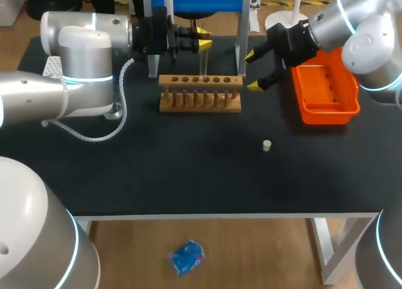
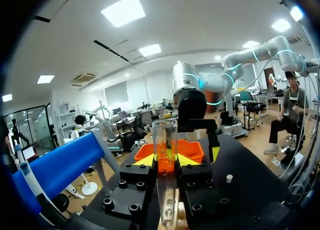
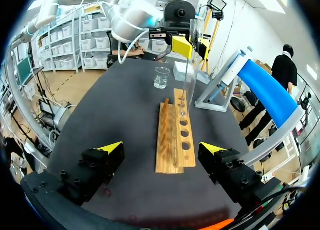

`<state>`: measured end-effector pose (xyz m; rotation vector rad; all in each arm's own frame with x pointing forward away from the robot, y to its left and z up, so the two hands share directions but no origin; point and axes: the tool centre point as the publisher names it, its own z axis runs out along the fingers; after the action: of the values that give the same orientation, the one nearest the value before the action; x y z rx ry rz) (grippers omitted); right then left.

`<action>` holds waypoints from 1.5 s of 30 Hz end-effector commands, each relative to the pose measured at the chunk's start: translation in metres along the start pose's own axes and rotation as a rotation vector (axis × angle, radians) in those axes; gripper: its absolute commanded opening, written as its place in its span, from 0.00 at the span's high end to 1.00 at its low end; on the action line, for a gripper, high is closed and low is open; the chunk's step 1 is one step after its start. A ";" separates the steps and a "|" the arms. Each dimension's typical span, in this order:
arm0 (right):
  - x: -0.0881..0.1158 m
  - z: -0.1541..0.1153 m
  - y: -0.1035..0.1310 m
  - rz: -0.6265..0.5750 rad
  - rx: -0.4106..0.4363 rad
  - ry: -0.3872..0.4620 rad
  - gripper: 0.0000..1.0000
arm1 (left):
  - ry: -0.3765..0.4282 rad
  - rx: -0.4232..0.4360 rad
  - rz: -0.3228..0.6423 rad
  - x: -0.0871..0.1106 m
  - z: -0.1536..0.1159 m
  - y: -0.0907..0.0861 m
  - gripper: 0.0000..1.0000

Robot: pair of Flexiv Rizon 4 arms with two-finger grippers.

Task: Invert the test tube, pick up the pipette, mount the tip to pipette, aspirate from beaker and dispense into the tube, eject the tip, return the pipette, and cap with the stopper.

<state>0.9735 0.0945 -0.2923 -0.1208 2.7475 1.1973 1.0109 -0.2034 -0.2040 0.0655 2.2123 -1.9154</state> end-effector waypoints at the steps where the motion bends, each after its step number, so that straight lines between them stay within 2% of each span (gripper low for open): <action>1: 0.000 -0.001 0.000 0.000 0.000 0.000 0.00 | 0.001 0.006 -0.004 -0.001 0.002 0.004 1.00; 32: 0.000 -0.001 0.000 0.000 0.000 0.000 0.00 | 0.019 -0.013 -0.015 -0.005 0.011 0.019 1.00; 45: 0.000 -0.001 0.000 0.000 0.000 0.000 0.00 | 0.029 -0.035 -0.023 -0.009 0.015 0.036 1.00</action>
<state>0.9735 0.0944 -0.2922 -0.1207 2.7475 1.1972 1.0226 -0.2100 -0.2359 0.0535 2.2696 -1.8910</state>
